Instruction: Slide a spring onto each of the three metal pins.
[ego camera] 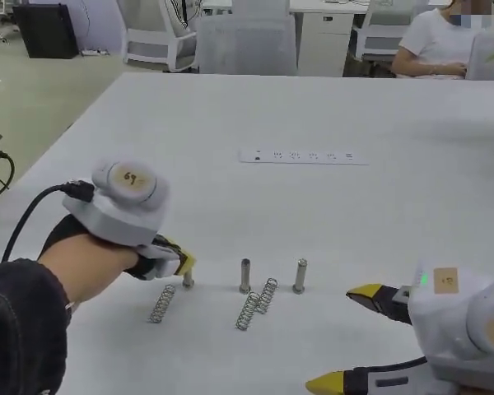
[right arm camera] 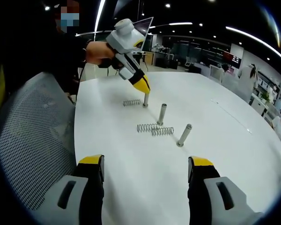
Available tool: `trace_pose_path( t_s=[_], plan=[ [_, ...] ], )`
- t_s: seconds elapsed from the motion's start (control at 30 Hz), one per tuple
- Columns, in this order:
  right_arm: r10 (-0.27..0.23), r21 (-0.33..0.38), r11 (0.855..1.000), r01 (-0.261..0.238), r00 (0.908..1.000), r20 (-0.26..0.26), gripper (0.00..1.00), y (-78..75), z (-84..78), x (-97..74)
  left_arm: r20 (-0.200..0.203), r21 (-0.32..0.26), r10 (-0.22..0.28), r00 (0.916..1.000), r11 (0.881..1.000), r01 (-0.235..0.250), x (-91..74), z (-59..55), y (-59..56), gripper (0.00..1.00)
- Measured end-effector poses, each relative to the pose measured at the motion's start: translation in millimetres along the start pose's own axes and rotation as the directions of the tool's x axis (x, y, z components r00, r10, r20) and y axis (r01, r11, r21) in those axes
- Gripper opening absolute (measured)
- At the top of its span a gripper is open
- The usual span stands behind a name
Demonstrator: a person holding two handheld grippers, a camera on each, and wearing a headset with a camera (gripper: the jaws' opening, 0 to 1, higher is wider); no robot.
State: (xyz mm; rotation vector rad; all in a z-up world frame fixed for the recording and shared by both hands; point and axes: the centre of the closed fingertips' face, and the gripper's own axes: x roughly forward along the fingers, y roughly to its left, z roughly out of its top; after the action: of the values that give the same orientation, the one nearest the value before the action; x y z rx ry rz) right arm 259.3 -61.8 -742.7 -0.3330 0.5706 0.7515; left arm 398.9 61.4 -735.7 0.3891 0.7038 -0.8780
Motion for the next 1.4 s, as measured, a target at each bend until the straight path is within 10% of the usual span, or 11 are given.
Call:
trace_pose_path(
  t_s=[1.4],
  plan=[
    [0.007,-0.005,1.000,-0.007,1.0000,-0.005,0.71,1.6,-1.2,1.1,0.026,0.002,0.001,0.9997,1.000,-0.001,0.0,-2.2,-1.4,0.14]
  ],
)
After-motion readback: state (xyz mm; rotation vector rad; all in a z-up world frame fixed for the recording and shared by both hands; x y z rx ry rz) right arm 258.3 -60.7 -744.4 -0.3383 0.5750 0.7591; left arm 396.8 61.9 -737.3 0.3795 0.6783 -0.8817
